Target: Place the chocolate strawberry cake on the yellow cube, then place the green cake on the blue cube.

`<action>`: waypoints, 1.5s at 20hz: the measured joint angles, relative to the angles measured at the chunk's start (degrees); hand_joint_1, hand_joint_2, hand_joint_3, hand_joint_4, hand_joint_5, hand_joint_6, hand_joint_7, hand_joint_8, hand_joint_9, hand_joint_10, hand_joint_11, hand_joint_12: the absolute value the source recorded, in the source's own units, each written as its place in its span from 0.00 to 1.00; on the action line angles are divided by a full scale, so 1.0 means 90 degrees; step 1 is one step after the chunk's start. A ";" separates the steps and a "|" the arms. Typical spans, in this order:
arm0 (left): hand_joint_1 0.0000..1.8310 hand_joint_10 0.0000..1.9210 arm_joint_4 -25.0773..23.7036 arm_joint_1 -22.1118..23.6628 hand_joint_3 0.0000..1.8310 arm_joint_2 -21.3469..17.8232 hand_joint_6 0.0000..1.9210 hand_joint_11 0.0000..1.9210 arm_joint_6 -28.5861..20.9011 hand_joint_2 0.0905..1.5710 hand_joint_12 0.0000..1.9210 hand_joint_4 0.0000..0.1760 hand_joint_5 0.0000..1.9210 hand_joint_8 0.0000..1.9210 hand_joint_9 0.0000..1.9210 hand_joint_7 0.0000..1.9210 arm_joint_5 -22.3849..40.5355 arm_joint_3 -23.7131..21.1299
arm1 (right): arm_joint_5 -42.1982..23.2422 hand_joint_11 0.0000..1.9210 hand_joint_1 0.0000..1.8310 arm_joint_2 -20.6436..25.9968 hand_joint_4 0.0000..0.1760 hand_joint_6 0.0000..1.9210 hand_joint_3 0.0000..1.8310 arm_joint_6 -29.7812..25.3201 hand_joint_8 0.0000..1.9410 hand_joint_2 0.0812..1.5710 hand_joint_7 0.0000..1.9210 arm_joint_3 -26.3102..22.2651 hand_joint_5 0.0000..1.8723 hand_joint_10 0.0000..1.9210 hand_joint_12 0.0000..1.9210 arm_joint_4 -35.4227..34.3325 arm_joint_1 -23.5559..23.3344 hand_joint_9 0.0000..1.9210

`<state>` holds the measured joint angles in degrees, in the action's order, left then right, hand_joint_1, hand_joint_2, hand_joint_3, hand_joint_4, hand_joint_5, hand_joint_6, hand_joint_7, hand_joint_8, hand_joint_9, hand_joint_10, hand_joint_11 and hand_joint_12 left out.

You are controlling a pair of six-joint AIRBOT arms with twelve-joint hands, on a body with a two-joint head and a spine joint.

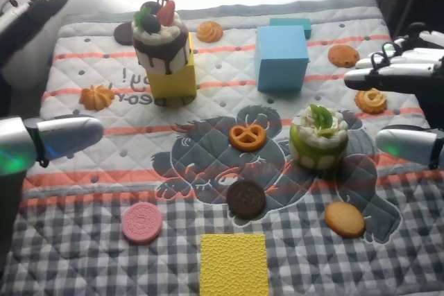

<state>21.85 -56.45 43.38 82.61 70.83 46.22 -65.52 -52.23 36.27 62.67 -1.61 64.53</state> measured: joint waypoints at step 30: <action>0.38 0.00 -0.0330 -0.0903 0.00 -0.0148 0.00 0.00 -0.0784 0.50 0.00 1.00 0.00 0.00 0.00 0.00 0.0216 -0.0352 | 0.1780 0.00 0.47 -0.0690 0.82 0.00 0.00 -0.0002 0.00 0.65 0.15 0.0576 0.18 0.00 0.59 0.1124 -0.1343 0.20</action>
<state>18.87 -64.58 42.04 75.55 72.77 43.05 -49.50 -58.43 36.25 67.85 8.51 52.45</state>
